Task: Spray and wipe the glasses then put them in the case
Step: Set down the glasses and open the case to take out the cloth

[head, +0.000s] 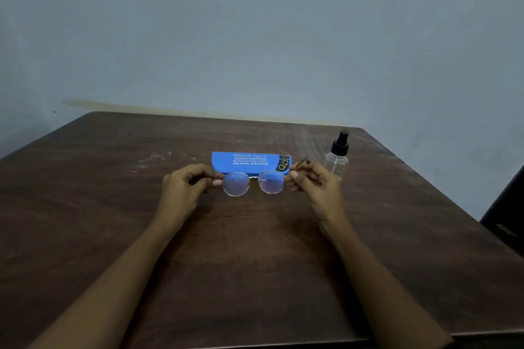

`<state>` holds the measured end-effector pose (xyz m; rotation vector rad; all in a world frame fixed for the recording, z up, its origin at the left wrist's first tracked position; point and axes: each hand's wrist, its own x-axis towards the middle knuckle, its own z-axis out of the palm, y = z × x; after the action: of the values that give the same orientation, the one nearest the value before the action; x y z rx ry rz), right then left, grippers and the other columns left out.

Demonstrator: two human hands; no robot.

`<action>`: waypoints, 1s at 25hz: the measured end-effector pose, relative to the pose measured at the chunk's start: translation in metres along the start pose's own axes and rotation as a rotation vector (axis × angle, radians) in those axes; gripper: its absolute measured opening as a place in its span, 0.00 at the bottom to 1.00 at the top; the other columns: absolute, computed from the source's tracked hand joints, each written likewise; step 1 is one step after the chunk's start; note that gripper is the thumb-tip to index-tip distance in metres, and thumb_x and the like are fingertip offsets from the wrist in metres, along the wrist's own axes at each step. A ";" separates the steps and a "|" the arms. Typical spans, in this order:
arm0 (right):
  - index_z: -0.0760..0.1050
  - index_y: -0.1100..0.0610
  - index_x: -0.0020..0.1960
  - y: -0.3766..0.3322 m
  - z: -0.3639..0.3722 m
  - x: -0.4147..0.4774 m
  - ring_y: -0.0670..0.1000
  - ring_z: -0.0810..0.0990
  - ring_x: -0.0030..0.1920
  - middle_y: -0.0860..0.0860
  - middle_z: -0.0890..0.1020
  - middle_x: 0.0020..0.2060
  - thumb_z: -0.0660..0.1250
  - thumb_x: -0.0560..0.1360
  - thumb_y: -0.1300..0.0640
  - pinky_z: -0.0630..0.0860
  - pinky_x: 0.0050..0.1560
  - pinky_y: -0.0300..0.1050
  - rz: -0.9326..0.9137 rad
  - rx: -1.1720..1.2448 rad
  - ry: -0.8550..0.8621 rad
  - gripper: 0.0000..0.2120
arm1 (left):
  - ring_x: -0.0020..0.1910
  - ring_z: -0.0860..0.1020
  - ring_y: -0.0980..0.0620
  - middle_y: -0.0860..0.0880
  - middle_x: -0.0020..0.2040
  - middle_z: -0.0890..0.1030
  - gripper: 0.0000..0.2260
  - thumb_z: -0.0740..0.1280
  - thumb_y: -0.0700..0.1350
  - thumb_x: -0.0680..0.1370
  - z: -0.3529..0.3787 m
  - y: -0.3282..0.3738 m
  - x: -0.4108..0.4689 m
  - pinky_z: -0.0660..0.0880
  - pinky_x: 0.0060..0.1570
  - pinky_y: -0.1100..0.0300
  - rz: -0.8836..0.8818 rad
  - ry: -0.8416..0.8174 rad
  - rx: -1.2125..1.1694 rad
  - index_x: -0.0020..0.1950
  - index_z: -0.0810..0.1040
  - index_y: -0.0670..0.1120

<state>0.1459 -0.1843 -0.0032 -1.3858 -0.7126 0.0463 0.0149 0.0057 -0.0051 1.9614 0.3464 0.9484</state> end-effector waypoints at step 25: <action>0.72 0.58 0.43 -0.012 -0.009 -0.025 0.43 0.78 0.30 0.55 0.80 0.34 0.62 0.72 0.72 0.76 0.35 0.33 0.220 0.035 -0.027 0.10 | 0.34 0.77 0.71 0.54 0.37 0.80 0.09 0.70 0.32 0.68 0.002 0.009 -0.009 0.70 0.38 0.80 -0.040 -0.066 0.009 0.47 0.82 0.39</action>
<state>0.1262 -0.2051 -0.0032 -1.4270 -0.5768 0.2500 0.0094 -0.0052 -0.0029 1.9816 0.3516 0.8554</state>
